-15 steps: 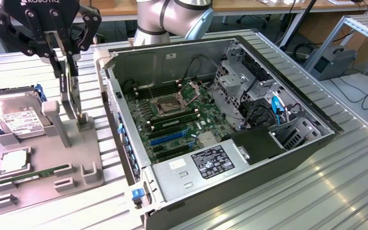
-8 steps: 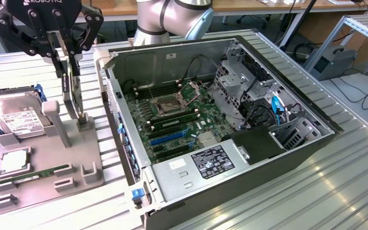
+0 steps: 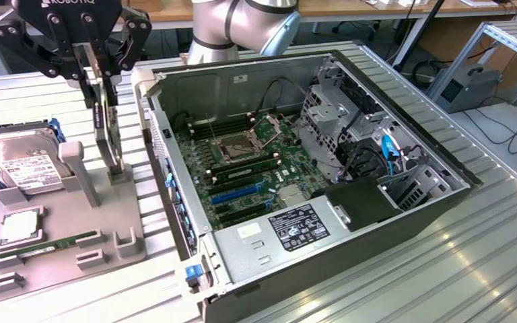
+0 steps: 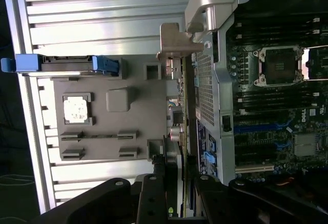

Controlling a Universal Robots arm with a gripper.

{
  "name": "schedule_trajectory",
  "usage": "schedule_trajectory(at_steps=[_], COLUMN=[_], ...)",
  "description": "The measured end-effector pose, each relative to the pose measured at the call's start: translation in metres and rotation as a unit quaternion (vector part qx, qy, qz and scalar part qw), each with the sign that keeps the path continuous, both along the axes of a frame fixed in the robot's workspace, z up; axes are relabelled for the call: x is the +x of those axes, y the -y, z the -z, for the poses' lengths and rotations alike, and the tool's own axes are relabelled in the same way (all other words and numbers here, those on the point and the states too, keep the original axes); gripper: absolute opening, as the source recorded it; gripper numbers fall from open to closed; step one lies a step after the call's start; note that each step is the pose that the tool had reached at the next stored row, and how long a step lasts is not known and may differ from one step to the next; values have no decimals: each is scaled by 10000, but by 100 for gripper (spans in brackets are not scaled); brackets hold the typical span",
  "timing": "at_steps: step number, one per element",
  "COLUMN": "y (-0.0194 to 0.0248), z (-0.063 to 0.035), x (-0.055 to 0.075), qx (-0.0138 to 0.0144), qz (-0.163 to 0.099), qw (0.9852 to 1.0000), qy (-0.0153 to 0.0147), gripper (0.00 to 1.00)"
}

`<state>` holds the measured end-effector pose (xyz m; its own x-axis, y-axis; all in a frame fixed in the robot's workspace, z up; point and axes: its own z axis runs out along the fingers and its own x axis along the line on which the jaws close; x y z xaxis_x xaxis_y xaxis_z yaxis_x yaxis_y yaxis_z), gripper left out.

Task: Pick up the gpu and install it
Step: 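Pick up the gpu and move the gpu toward the slot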

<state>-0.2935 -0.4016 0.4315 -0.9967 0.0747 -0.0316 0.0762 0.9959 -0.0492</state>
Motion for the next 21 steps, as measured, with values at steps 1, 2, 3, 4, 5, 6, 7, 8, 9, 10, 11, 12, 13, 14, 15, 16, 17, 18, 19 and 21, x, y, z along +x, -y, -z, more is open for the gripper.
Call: schedule_trajectory(at_steps=[1,2,3,4,5,6,7,8,9,10,11,12,13,14,15,16,17,18,19,21], y=[0,0,1,1,1,2,3,3,4,4,4,5,5,5,6,6,7,8,9,9], z=[0,0,0,0,1,0,0,1,1,0,1,1,1,1,1,1,1,2,1,1], x=[6,11,18,24,32,38,45,50,55,60,64,69,74,78,83,88,104,114,121,129], qx=[0,0,0,0,0,0,0,0,0,0,0,0,0,0,0,0,0,0,0,0], qz=[0,0,0,0,0,0,0,0,0,0,0,0,0,0,0,0,0,0,0,0], qw=[10000,10000,10000,10000,10000,10000,10000,10000,10000,10000,10000,10000,10000,10000,10000,10000,10000,10000,10000,10000], qy=[0,0,0,0,0,0,0,0,0,0,0,0,0,0,0,0,0,0,0,0], gripper=[27,27,27,27,27,27,27,27,27,27,27,27,27,27,27,27,27,27,27,27])
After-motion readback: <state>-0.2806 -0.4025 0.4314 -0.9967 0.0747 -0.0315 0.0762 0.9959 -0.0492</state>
